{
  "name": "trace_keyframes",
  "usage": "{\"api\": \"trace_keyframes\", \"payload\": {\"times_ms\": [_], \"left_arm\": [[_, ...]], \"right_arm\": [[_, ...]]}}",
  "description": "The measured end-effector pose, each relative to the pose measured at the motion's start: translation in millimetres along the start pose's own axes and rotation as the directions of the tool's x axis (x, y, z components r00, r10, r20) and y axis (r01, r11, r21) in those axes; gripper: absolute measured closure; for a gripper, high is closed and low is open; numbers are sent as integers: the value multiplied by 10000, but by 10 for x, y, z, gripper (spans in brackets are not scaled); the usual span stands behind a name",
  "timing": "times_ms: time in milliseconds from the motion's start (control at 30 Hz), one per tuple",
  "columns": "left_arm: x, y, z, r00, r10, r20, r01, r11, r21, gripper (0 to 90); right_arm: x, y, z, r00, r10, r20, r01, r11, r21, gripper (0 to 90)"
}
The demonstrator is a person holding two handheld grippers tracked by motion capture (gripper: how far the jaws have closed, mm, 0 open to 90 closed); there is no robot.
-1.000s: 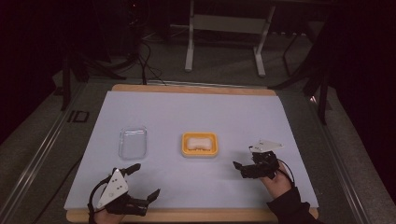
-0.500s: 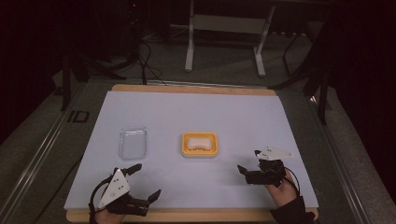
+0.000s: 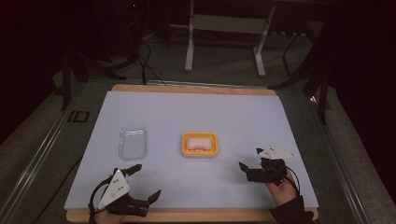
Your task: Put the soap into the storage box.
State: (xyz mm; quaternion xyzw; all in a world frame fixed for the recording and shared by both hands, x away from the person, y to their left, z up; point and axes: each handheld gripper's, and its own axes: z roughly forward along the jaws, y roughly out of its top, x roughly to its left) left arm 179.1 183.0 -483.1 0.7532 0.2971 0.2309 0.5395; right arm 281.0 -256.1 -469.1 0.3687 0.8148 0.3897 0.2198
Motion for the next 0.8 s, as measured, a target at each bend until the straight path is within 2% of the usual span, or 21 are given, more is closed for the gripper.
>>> {"api": "trace_keyframes", "payload": {"times_ms": [800], "left_arm": [[-3,0,0,10000,-2,11,2,10000,23,11]], "right_arm": [[-32,-23,50,10000,13,86,-13,10000,-2,144]]}}
